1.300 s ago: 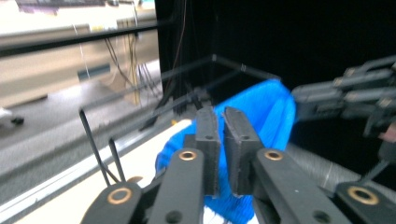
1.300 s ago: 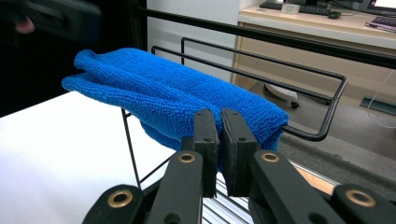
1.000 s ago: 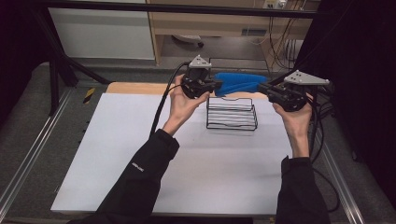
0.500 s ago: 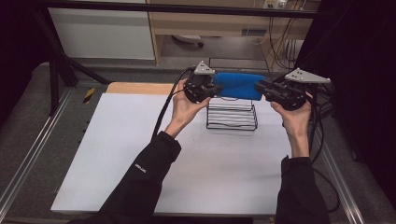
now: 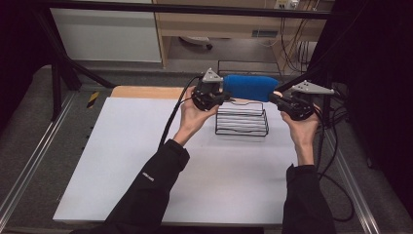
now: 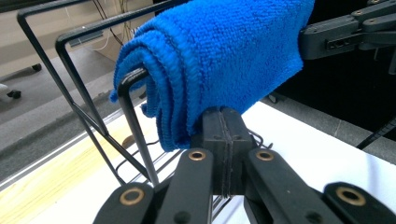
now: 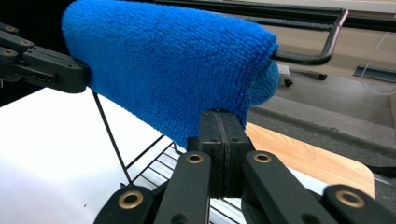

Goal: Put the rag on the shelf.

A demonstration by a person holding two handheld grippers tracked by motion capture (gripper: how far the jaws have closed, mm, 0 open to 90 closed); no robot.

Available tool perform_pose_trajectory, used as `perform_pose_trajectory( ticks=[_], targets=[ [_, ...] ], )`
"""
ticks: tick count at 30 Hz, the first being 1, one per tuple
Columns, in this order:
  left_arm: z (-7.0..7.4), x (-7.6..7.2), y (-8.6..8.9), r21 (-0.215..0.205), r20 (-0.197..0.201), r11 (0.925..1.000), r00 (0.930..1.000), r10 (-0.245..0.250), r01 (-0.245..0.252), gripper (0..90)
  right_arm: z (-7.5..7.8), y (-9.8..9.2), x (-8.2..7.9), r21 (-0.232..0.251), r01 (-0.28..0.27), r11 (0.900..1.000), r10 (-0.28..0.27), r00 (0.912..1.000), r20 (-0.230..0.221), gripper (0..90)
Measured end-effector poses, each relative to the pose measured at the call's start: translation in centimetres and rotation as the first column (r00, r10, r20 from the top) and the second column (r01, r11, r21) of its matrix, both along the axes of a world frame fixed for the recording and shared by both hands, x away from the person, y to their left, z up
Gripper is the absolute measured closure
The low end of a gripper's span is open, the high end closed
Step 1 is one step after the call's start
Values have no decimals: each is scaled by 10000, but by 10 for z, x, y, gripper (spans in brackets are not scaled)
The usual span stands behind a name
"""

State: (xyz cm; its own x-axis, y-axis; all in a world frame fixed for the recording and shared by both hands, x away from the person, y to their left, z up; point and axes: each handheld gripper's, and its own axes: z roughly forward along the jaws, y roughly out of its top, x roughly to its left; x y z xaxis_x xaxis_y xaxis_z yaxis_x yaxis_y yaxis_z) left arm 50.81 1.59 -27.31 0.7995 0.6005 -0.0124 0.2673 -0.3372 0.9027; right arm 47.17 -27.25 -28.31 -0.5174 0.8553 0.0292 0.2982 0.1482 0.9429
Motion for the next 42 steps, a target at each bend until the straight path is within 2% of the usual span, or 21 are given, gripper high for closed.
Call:
perform_pose_trajectory(
  ticks=[5, 10, 14, 20, 22, 25, 30, 34, 38, 42],
  targets=[
    [1, -3, 1, -9, 57, 10000, 9999, -92, 93, 883, -2, 0, -2, 113, -115, 9999, 114, 9999, 95, 883],
    [4, -10, 9, -55, 87, 9999, 9999, -146, 146, 809, 5, 2, -13, 240, -346, 9991, 339, 9990, 306, 798],
    [6, -16, 20, -117, 8, 9998, 9999, -130, 130, 715, 11, 5, -21, 247, -488, 9985, 477, 9979, 436, 681],
    [2, -27, 42, 43, -184, 10000, 9998, 89, -88, 574, 17, 10, -32, 379, -526, 9979, 508, 9977, 459, 461],
    [-1, -31, 50, 85, -298, 9999, 9995, 128, -125, 529, 17, 12, -35, 399, -411, 9984, 389, 9978, 538, 364],
    [-8, -37, 64, 217, -415, 9994, 9988, 264, -255, 459, 17, 16, -39, 445, -470, 9979, 449, 9979, 466, 271],
    [-22, -46, 87, 545, -659, 9968, 9959, 619, -584, 344, 13, 23, -43, 362, -633, 9973, 626, 9978, 217, 161],
    [-35, -55, 107, 633, -831, 9948, 9929, 853, -802, 266, 6, 28, -47, 407, -749, 9964, 750, 9972, -6, 95],
    [-48, -66, 126, 771, -759, 9906, 9900, 1185, -1127, 170, -4, 33, -52, 402, -895, 9952, 899, 9959, -85, 70],
    [-61, -78, 146, 823, -696, 9863, 9864, 1489, -1431, 110, -16, 36, -57, 317, -986, 9946, 997, 9943, -383, 43]
  ],
)
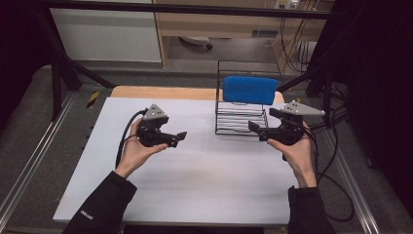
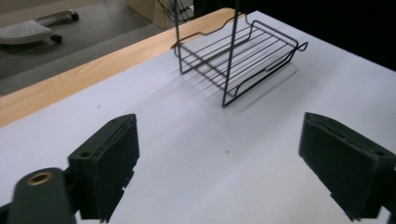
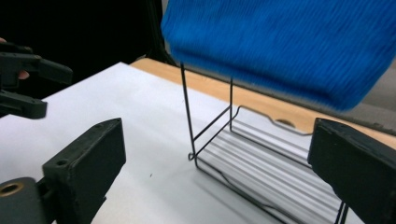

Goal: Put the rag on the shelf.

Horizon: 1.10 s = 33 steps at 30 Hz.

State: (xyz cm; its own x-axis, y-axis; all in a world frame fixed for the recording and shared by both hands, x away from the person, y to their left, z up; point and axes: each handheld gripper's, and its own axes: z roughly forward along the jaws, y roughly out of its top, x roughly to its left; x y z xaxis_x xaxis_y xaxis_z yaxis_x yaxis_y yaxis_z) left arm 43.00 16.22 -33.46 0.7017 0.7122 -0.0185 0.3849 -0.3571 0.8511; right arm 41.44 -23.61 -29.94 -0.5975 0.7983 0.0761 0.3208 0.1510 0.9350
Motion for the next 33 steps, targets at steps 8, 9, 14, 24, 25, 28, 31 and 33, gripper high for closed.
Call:
perform_pose_trajectory(
  ticks=[8, 9, 14, 24, 25, 28, 31, 33],
  targets=[
    [-25, -21, 34, 19, -146, 9993, 9992, 376, -376, 70, -31, 4, -8, 26, -213, 9998, 215, 9977, -639, 9],
    [-29, -23, 38, -24, -180, 9991, 9989, 425, -426, 70, -36, 4, -9, 37, -244, 9997, 247, 9970, -738, 6],
    [-48, -34, 56, 35, -259, 9986, 9983, 522, -521, 70, -60, 3, -15, 2, -356, 9994, 354, 9933, -1099, 5],
    [-83, -51, 85, 200, -554, 9981, 9967, 595, -585, 72, -104, -5, -27, -149, -690, 9975, 654, 9826, -1739, 5],
    [-84, -51, 88, 238, -562, 9980, 9967, 592, -580, 72, -108, -7, -28, -184, -745, 9970, 699, 9806, -1833, 5],
    [-89, -55, 95, 240, -614, 9979, 9962, 620, -606, 72, -119, -12, -31, -275, -802, 9964, 730, 9767, -2019, 5],
    [-94, -58, 103, 181, -625, 9977, 9959, 658, -648, 72, -127, -18, -35, -368, -894, 9953, 798, 9749, -2077, 5],
    [-98, -60, 108, 123, -691, 9974, 9951, 714, -707, 72, -132, -21, -38, -250, -956, 9951, 881, 9731, -2128, 5]
  ],
)
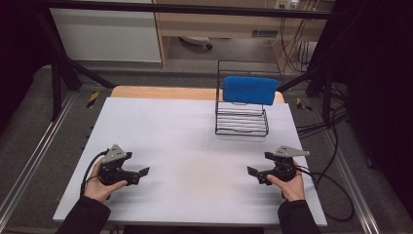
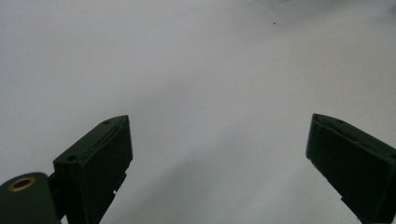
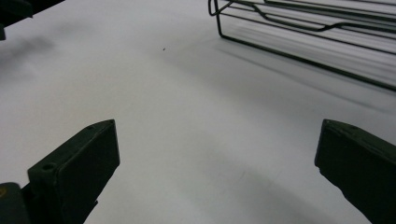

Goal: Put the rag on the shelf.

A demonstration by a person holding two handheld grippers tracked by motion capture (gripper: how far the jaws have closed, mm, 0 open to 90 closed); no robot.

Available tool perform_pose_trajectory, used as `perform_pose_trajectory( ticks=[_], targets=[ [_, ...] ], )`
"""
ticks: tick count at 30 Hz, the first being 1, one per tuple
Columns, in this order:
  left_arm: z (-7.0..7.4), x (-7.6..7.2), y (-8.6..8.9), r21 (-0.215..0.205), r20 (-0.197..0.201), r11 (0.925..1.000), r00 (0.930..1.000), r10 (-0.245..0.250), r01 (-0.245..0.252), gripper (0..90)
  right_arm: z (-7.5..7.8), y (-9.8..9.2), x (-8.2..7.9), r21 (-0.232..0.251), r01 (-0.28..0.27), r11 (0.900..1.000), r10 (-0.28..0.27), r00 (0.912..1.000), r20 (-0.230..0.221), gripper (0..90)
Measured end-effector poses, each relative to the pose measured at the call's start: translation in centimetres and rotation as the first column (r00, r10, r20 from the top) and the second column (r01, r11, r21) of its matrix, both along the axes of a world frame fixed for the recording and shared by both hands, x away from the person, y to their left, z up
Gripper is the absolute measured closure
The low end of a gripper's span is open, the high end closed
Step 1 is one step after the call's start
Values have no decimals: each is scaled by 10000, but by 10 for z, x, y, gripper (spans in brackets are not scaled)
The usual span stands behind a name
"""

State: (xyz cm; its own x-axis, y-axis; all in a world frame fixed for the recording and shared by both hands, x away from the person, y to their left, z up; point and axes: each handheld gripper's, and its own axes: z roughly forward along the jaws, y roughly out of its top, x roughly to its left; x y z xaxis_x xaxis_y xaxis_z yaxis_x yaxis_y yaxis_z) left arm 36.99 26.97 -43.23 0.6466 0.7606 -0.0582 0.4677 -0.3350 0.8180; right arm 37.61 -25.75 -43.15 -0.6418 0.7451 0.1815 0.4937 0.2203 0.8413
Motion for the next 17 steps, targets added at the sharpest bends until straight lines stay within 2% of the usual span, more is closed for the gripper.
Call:
perform_pose_trajectory(
  ticks=[2, 5, 10, 17],
  targets=[
    [-3, -1, 4, 34, -62, 10000, 10000, 4, -4, 72, -5, -3, -3, 62, -169, 9998, 169, 9998, -49, 5],
    [-8, -3, 7, -70, -129, 10000, 9999, 55, -56, 72, -10, -5, -6, -131, -202, 9997, 199, 9997, -168, 5],
    [-16, -6, 7, 306, -246, 9995, 9997, -68, 75, 72, -14, -9, -10, -188, -255, 9995, 249, 9992, -314, 5],
    [-18, -7, 7, 352, -218, 9993, 9997, -87, 94, 72, -15, -8, -9, -326, -315, 9990, 304, 9990, -343, 5]
  ],
)
